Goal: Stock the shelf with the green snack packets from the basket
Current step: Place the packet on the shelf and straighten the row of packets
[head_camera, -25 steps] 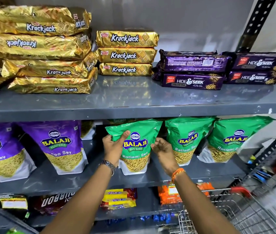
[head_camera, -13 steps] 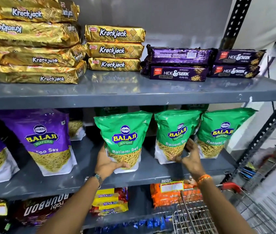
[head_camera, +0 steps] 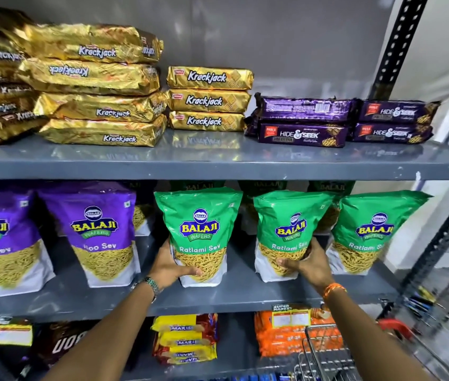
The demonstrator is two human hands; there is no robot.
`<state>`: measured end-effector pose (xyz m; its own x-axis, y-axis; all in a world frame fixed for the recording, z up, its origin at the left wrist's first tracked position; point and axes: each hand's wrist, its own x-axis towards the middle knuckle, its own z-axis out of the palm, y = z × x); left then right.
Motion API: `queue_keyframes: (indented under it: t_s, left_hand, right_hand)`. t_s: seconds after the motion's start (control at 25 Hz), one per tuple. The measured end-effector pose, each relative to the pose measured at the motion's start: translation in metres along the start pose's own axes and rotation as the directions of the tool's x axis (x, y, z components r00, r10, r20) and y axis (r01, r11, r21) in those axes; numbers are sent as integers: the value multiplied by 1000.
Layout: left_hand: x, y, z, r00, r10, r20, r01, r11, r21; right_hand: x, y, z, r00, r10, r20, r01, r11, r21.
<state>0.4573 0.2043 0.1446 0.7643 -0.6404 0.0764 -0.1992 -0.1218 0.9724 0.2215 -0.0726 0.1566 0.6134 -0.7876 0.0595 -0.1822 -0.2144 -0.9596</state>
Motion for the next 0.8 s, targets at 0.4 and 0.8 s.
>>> queue_keyframes:
  t_s: [0.4, 0.8]
  left_hand:
    - [0, -11, -18, 1000, -28, 4, 28, 1000, -12]
    - [8, -12, 11, 987, -73, -144, 59, 993, -104]
  right_hand:
    - [6, 1, 5, 999, 18, 29, -17, 999, -46]
    - [16, 23, -2, 989, 68, 130, -57, 994, -88]
